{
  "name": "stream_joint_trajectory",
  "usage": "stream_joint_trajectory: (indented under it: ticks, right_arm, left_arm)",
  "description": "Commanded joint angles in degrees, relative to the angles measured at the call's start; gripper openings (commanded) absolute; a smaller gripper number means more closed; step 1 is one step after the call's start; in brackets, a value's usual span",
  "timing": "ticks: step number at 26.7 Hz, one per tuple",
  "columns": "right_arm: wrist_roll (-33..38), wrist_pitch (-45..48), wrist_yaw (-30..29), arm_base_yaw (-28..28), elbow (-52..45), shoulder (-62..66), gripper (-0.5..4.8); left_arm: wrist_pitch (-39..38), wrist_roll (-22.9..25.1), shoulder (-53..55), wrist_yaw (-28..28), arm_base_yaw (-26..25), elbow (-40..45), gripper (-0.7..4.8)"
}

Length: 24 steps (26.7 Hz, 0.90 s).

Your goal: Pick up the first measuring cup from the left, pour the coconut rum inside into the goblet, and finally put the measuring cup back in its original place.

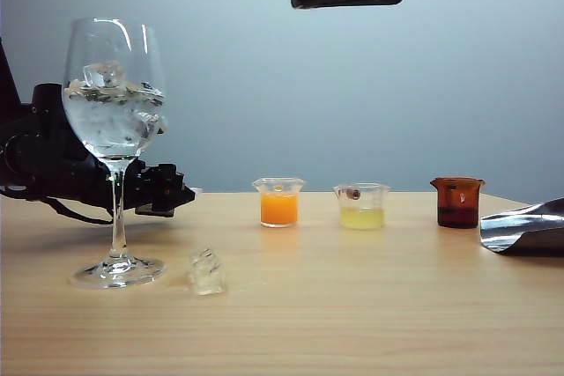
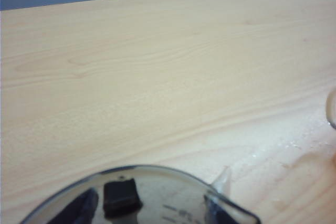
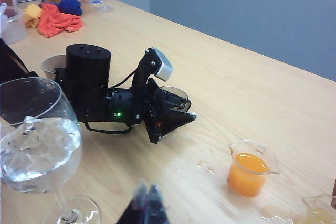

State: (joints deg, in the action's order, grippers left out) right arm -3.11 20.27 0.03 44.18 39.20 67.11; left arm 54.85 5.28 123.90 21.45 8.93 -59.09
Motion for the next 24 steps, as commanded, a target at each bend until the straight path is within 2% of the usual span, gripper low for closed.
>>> stream_joint_trajectory:
  ticks: [1, 3, 5, 6, 10, 11, 12, 15, 24]
  right_arm:
    - [-0.15, 0.96, 0.04, 0.04, 0.28, -0.15, -0.09]
    - [-0.13, 0.96, 0.04, 0.04, 0.28, -0.17, -0.09]
    - [-0.13, 0.96, 0.04, 0.07, 0.28, -0.17, -0.09]
    - [-0.13, 0.96, 0.04, 0.07, 0.28, -0.17, -0.09]
    - [-0.13, 0.96, 0.04, 0.07, 0.28, -0.17, -0.09]
    - [-0.13, 0.98, 0.04, 0.07, 0.28, -0.17, -0.09]
    - [-0.11, 0.96, 0.04, 0.07, 0.28, -0.17, -0.09]
    - [-0.11, 0.96, 0.04, 0.07, 0.28, -0.2, -0.09]
    - [0.11, 0.94, 0.0, 0.09, 0.28, -0.28, -0.09]
  left_arm:
    - [-0.42, -0.13, -0.17, 0.26, 0.57, -0.17, 1.8]
    - [-1.05, -0.15, -0.17, 0.24, 0.57, -0.17, 1.98]
    - [-1.9, -0.15, -0.17, 0.24, 0.57, -0.17, 3.65]
    - [-1.95, -0.17, -0.2, 0.26, 0.57, -0.17, 3.96]
    - [-2.03, -0.2, -0.2, 0.44, 0.57, -0.17, 4.13]
    - [-2.03, -0.22, -0.2, 0.44, 0.57, -0.17, 4.33]
    - [-2.03, -0.52, -0.24, 0.5, 0.57, -0.17, 4.79]
    - [-2.03, -2.84, -0.31, 0.42, 0.57, -0.17, 4.79]
    - [-3.43, -4.28, -1.18, 0.02, 0.57, -0.13, 4.79]
